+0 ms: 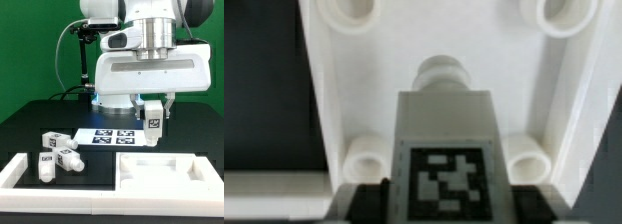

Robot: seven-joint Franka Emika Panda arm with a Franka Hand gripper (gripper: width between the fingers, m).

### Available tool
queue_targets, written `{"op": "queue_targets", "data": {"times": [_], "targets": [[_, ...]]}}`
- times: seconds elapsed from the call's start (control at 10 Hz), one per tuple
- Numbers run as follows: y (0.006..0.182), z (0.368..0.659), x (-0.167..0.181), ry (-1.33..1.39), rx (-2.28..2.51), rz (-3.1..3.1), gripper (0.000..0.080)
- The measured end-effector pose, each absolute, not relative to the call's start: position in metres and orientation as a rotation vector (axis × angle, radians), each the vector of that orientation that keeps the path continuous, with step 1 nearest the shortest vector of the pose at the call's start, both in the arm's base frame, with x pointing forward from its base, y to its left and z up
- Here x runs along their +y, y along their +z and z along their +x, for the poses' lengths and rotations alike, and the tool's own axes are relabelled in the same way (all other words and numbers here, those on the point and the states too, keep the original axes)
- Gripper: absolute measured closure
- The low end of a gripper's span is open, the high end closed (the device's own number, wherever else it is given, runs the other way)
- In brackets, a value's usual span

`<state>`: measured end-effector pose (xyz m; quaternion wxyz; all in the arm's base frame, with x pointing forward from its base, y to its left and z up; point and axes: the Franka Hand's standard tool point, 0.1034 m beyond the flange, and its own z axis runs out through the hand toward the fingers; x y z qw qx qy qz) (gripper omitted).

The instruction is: Assemble one leg

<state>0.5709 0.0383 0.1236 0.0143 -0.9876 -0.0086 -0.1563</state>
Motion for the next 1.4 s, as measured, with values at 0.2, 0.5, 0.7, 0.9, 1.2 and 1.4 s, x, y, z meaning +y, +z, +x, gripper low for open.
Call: {"op": "queue_targets", "data": {"times": [0.2,0.5,0.7,0.9,1.2,1.4], "targets": [[0.117,0.582,0.041,-0.587,-0.076,-3.071,0.0515],[0.138,0.642,0.087,-0.614,-0.027,-3.018,0.0515],[0.131,0.635,0.077,-0.605,-0.08,-3.035,0.0515],[0.131,0.635,0.079,-0.604,-0.086,-3.034,0.0515],[0.111,0.646,0.074,-0.72,-0.191,-3.04,0.0515],[0.098,0.647,0.081,-0.733,-0.19,-3.035,0.0515]]}}
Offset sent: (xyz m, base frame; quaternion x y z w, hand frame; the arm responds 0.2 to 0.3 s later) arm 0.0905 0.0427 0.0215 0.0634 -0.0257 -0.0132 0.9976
